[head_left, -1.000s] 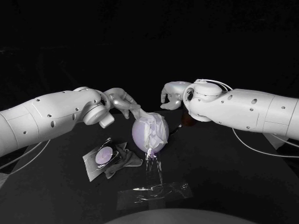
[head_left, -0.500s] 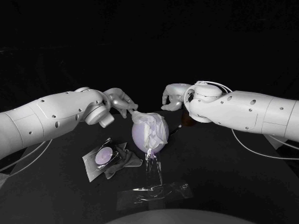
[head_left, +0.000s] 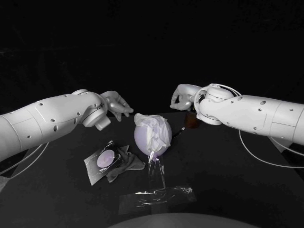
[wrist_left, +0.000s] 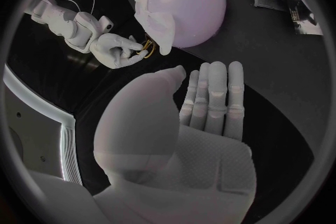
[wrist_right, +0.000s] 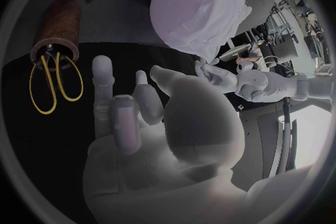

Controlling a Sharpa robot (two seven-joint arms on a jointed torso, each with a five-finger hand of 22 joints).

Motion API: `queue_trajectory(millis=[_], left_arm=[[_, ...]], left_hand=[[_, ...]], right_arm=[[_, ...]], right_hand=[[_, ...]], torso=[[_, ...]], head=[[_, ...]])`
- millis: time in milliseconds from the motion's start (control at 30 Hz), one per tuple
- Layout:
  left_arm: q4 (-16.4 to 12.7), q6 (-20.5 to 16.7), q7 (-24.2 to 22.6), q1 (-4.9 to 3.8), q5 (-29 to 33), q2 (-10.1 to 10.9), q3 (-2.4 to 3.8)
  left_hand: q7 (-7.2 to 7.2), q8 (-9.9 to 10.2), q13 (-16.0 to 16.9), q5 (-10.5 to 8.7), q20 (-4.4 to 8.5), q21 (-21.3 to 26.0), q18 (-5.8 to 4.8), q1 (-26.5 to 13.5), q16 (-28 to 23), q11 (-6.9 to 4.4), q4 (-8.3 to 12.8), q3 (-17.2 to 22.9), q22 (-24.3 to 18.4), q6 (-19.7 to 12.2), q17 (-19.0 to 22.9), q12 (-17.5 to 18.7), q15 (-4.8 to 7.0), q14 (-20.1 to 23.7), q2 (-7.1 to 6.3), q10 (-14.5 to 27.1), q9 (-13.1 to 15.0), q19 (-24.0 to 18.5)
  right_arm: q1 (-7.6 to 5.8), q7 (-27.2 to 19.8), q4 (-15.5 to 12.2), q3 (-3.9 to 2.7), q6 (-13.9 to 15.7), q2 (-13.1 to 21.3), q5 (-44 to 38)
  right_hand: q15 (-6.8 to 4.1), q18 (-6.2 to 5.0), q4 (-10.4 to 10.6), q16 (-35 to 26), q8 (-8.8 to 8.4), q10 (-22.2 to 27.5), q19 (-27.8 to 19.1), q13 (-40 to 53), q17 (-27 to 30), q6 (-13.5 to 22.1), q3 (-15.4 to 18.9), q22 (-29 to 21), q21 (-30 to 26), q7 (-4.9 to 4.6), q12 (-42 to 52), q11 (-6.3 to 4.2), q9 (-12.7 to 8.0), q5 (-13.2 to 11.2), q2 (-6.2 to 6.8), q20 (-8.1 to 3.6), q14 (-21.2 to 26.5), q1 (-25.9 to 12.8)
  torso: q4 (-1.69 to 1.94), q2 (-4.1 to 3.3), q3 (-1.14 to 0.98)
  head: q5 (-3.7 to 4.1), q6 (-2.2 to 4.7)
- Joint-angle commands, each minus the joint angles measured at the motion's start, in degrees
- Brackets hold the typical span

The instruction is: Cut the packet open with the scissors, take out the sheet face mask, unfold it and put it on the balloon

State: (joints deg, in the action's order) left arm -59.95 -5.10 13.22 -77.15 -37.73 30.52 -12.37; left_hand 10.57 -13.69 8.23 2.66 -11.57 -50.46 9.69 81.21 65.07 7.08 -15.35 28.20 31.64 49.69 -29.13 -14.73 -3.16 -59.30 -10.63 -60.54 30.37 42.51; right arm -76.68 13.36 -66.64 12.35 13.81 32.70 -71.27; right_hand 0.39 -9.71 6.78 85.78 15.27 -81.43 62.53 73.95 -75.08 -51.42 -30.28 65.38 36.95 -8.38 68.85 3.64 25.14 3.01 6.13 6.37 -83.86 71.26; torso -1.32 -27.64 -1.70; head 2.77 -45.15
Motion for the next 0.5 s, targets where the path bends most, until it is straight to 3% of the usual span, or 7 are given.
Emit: queue_trajectory(millis=[33,133,300,433,500], left_arm=[[0.2,-5.08,-1.19,0.14,-0.45,0.71,0.12],[-0.14,-6.7,-4.26,0.35,2.75,1.93,0.3],[-2.84,-5.79,-8.78,0.64,9.7,4.87,0.51],[-6.29,-4.2,-11.47,0.86,14.6,7.46,0.56],[-7.85,-3.78,-12.35,1.08,16.73,8.5,0.56]], left_hand=[[0.26,0.64,-0.29,0.1,0.04,0.54,0.69,0.25,-0.29,0.37,-0.52,-0.29,-0.24,-0.89,0.47,0.38,-0.58,0.52,-0.31,1.12,-0.39,0.09],[0.31,0.31,-0.23,0.1,-0.04,0.87,0.69,-0.75,-0.35,0.32,-1.31,-0.55,-0.48,-0.14,0.77,-0.2,-0.61,0.6,0.45,0.39,-0.53,0.1],[-0.15,-0.35,-0.23,0.1,-0.16,1.57,0.73,-4.21,-0.5,-0.18,-1.42,-2.08,-1.02,1.65,1.4,-1.06,-0.27,0.48,0.84,-1.12,-0.88,0.31],[-0.72,-0.59,-0.25,0.06,-0.33,2.48,0.67,-7.2,-1.24,-0.69,-1.5,-4.0,-1.63,2.84,2.12,-1.48,0.09,1.05,0.49,-2.24,-1.33,0.17],[-0.9,-0.52,-0.32,0.05,-0.43,2.93,0.63,-7.82,-1.67,-0.75,-1.4,-5.14,-1.91,2.96,2.43,-1.42,0.15,1.49,-0.64,-2.22,-1.55,-0.01]], right_arm=[[0.4,-7.13,0.47,0.0,6.04,0.77,12.6],[0.71,-10.89,0.53,0.01,6.86,1.54,18.13],[1.31,-15.36,0.52,0.01,7.04,2.25,23.1],[1.69,-17.77,0.94,0.01,6.15,1.96,25.08],[1.82,-18.68,1.31,0.0,5.43,1.55,25.61]], right_hand=[[-0.22,0.02,-0.16,0.22,-0.28,-0.46,0.22,0.84,-4.85,-0.48,0.25,0.11,0.11,-0.09,0.83,-0.05,-0.09,-0.15,0.06,-0.02,-2.28,0.83],[-0.25,0.01,-0.38,0.22,-0.37,-0.79,0.2,1.5,-4.75,-0.75,0.35,0.11,-0.08,-0.02,1.73,-0.09,-0.12,-0.14,0.02,-0.06,-2.25,1.17],[-0.3,0.14,-0.73,0.46,-0.49,-1.38,0.59,2.76,-5.23,-1.28,0.46,0.55,0.53,0.07,3.43,-0.15,-0.16,-0.13,-0.23,-0.12,-2.42,1.73],[-0.4,0.44,-0.96,1.21,-0.71,-2.84,1.6,5.53,-6.88,-2.07,0.87,1.58,2.2,0.23,7.15,-0.26,-0.24,-0.13,-0.58,-0.22,-3.07,2.12],[-0.41,0.68,-1.12,1.75,-1.01,-3.57,2.4,7.0,-8.09,-2.33,1.16,2.4,3.57,0.26,9.11,-0.25,-0.35,-0.13,-0.74,-0.28,-3.55,2.33]], torso=[[-0.04,-0.04,0.02],[-0.16,-0.03,0.0],[-0.13,-0.04,0.0],[0.12,-0.11,-0.07],[0.13,-0.13,-0.07]], head=[[-0.17,0.05],[-0.38,0.06],[-0.26,0.05],[-0.08,0.16],[-0.09,0.2]])
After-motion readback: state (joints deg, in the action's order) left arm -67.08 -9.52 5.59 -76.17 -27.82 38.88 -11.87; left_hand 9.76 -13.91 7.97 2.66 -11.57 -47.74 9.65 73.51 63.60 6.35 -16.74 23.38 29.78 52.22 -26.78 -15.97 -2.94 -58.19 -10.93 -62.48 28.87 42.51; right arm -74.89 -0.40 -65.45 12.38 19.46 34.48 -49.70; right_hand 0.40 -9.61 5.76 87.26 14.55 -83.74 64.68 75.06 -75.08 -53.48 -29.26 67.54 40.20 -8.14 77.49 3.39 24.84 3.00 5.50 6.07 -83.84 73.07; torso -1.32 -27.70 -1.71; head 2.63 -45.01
